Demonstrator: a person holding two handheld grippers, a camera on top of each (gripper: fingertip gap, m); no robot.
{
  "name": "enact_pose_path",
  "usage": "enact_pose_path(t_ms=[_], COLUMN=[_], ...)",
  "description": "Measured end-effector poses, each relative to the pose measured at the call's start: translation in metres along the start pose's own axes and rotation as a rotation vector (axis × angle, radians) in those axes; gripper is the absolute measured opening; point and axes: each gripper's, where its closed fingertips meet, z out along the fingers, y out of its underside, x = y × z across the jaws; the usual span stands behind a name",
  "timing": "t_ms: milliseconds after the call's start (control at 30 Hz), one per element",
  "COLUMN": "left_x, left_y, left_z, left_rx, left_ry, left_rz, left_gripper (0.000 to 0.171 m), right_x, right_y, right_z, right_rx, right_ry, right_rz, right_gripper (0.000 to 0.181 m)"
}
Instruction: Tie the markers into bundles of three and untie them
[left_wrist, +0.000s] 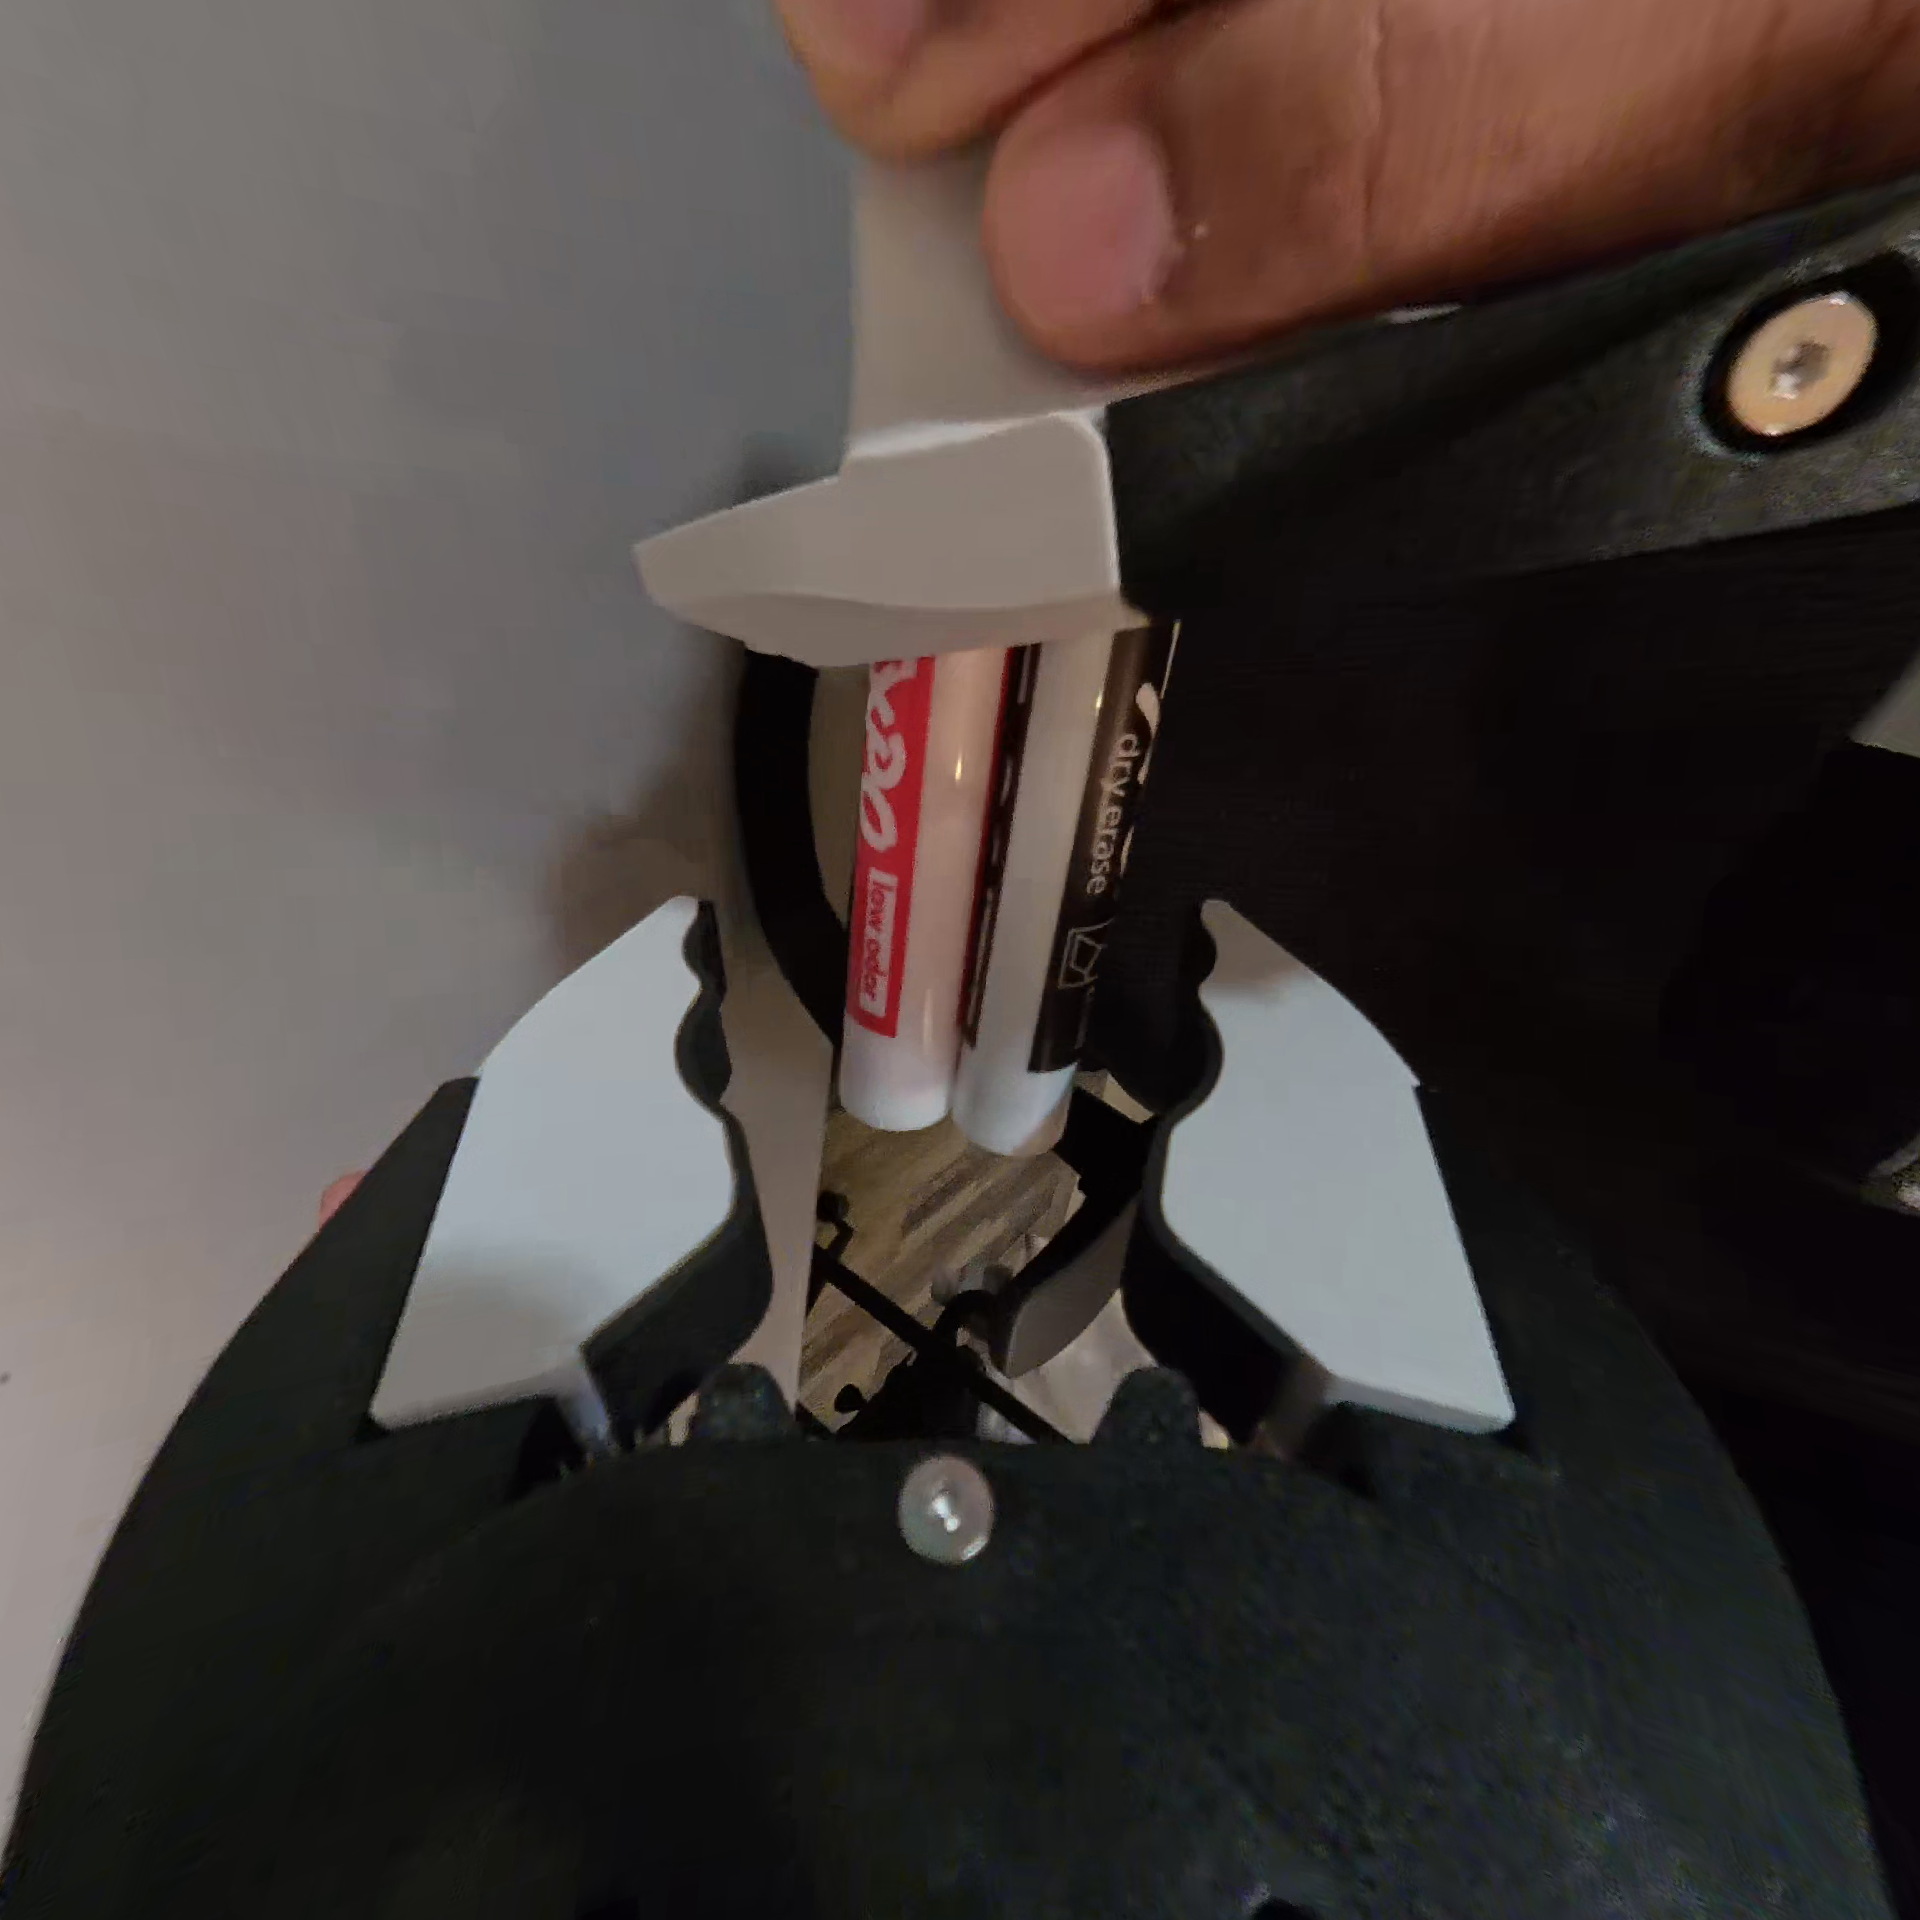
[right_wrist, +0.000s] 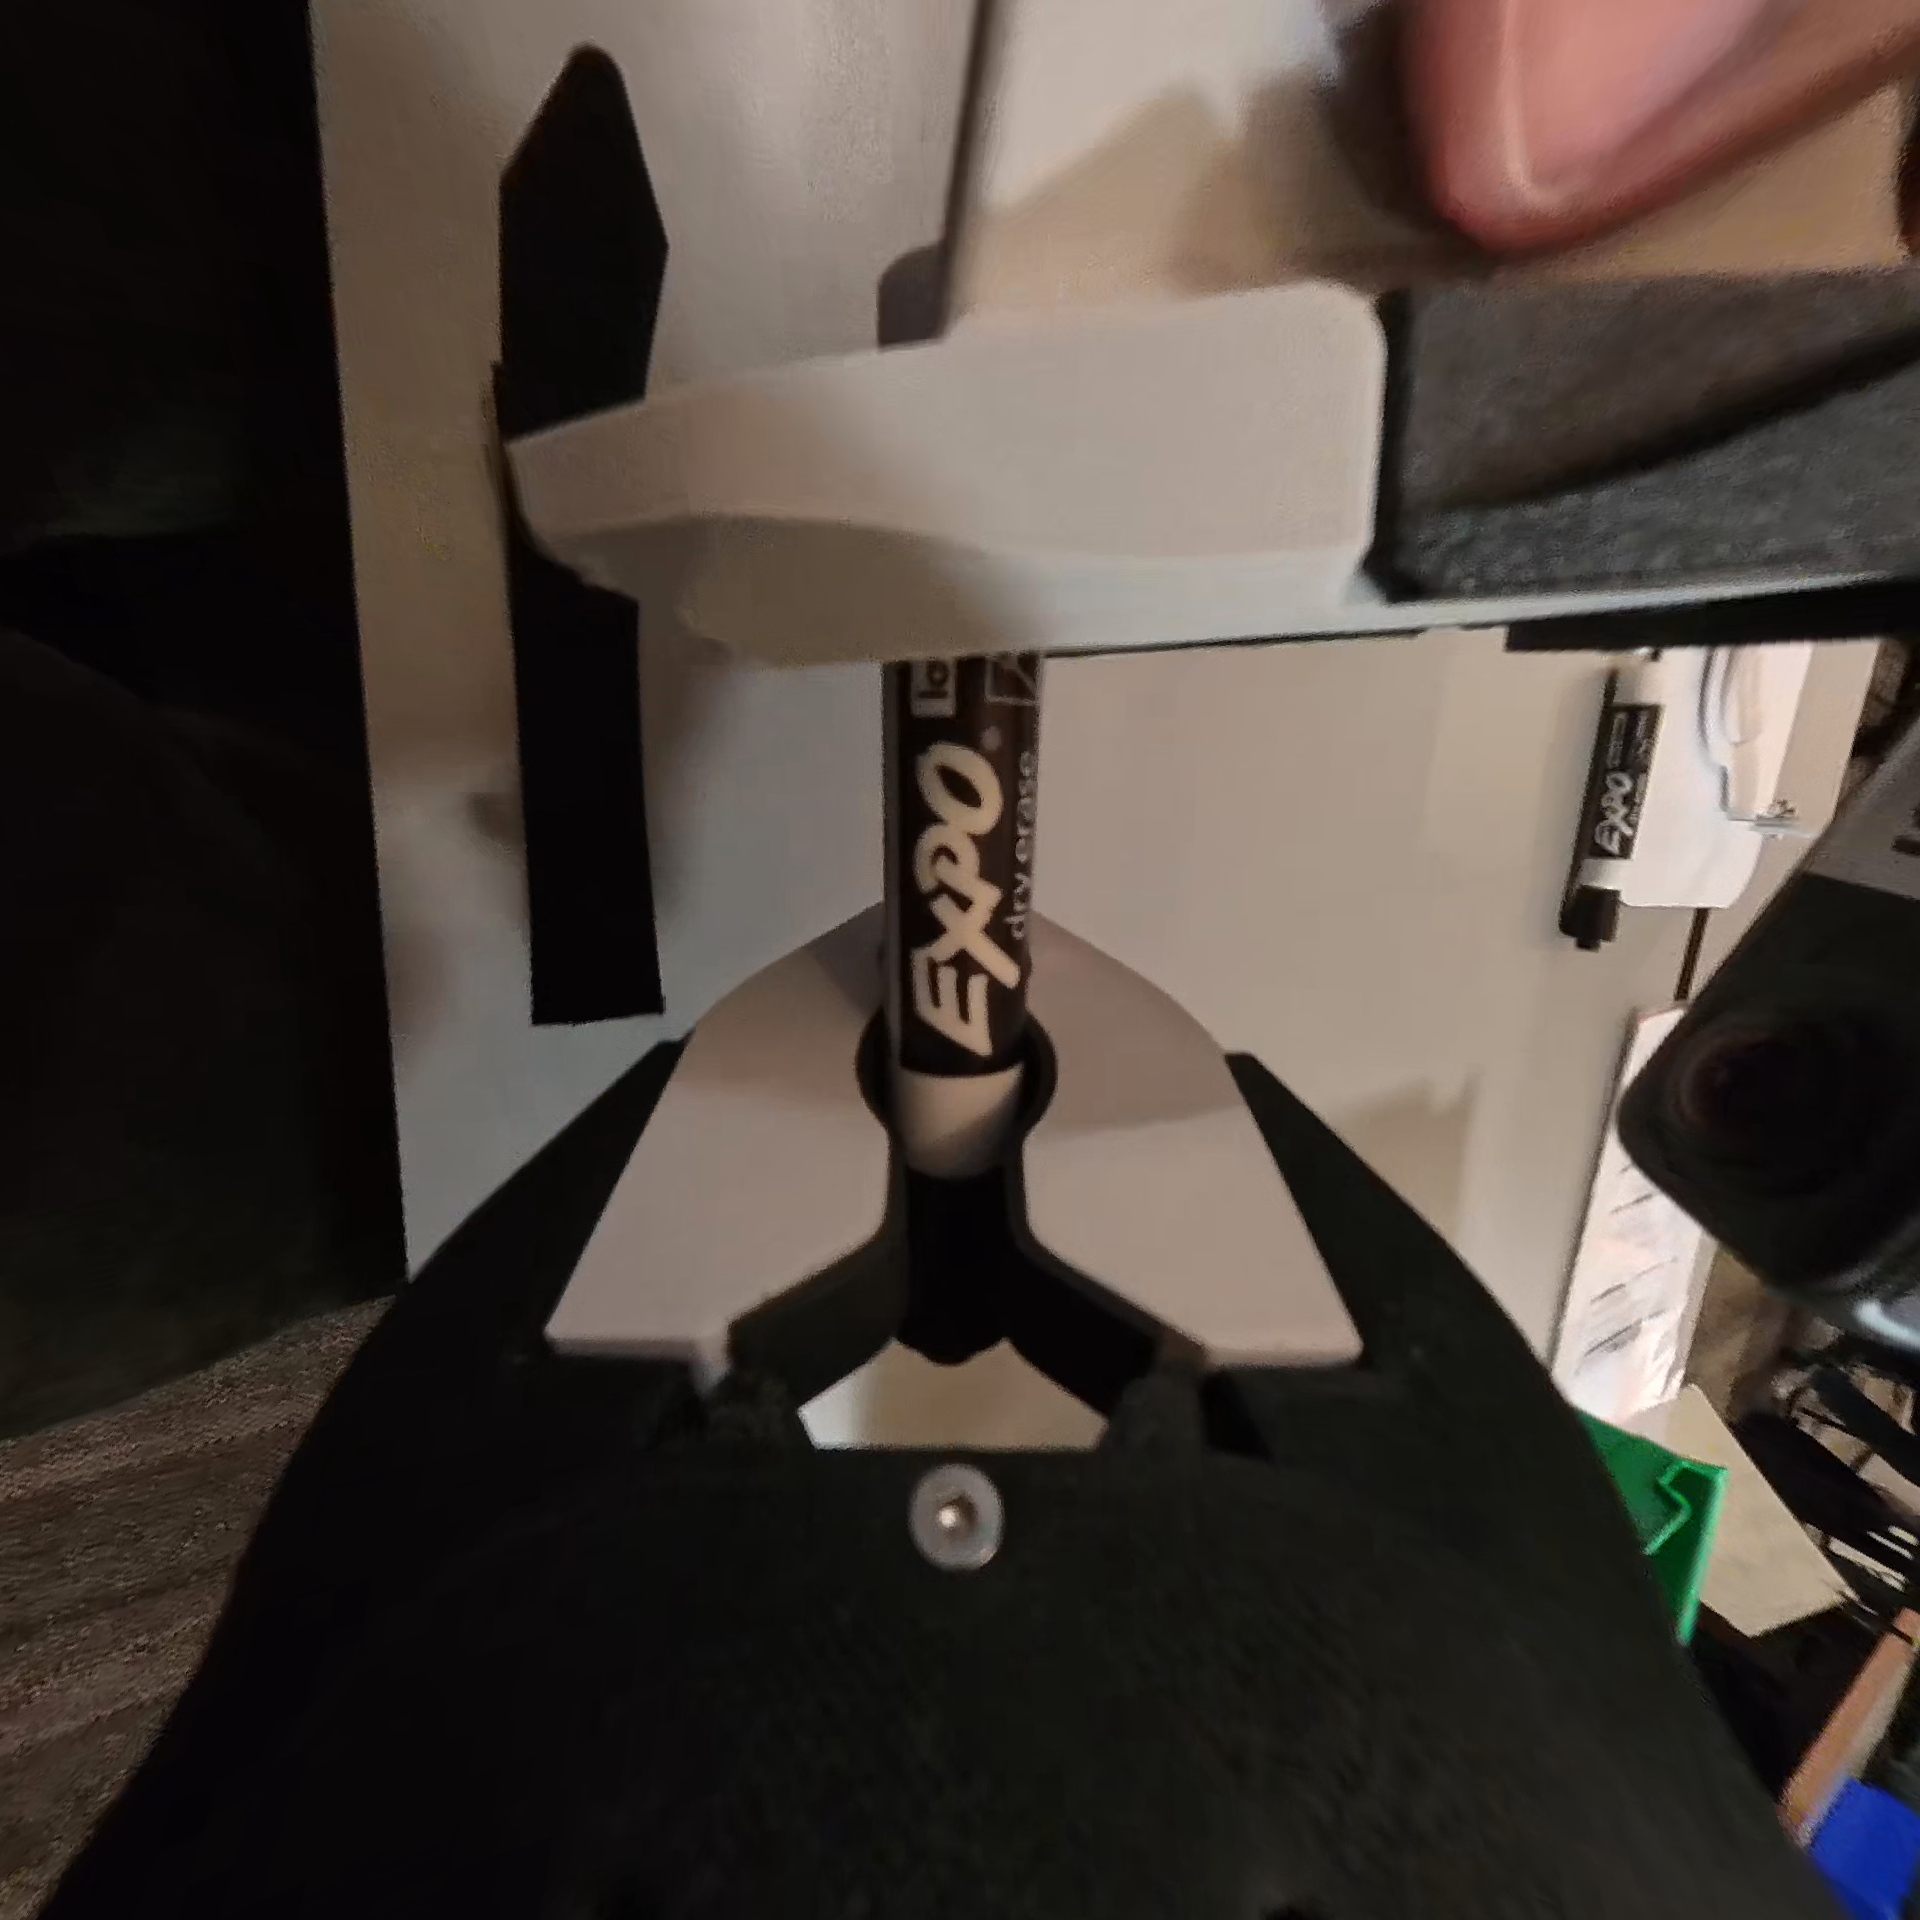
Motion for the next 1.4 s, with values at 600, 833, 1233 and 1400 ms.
enact_pose_path(t_ms=[600,833,1233,1400], left_x=[0.007,0.015,0.023,0.021], left_y=[-0.012,-0.016,-0.016,-0.018], left_z=[0.003,0.011,0.013,0.015], left_rx=[-0.052,-0.051,-0.041,-0.042], left_ry=[0.329,0.420,0.500,0.488], left_rz=[-0.080,-0.075,-0.099,-0.101], left_gripper=[0.086,0.082,0.075,0.072], right_x=[0.006,0.001,-0.007,-0.008], right_y=[0.010,0.008,0.005,0.005], right_z=[0.012,0.015,0.014,0.014], right_rx=[0.049,0.047,0.055,0.053], right_ry=[-0.095,-0.109,-0.137,-0.148], right_rz=[0.080,0.045,0.017,0.010], right_gripper=[0.014,0.014,0.014,0.014])
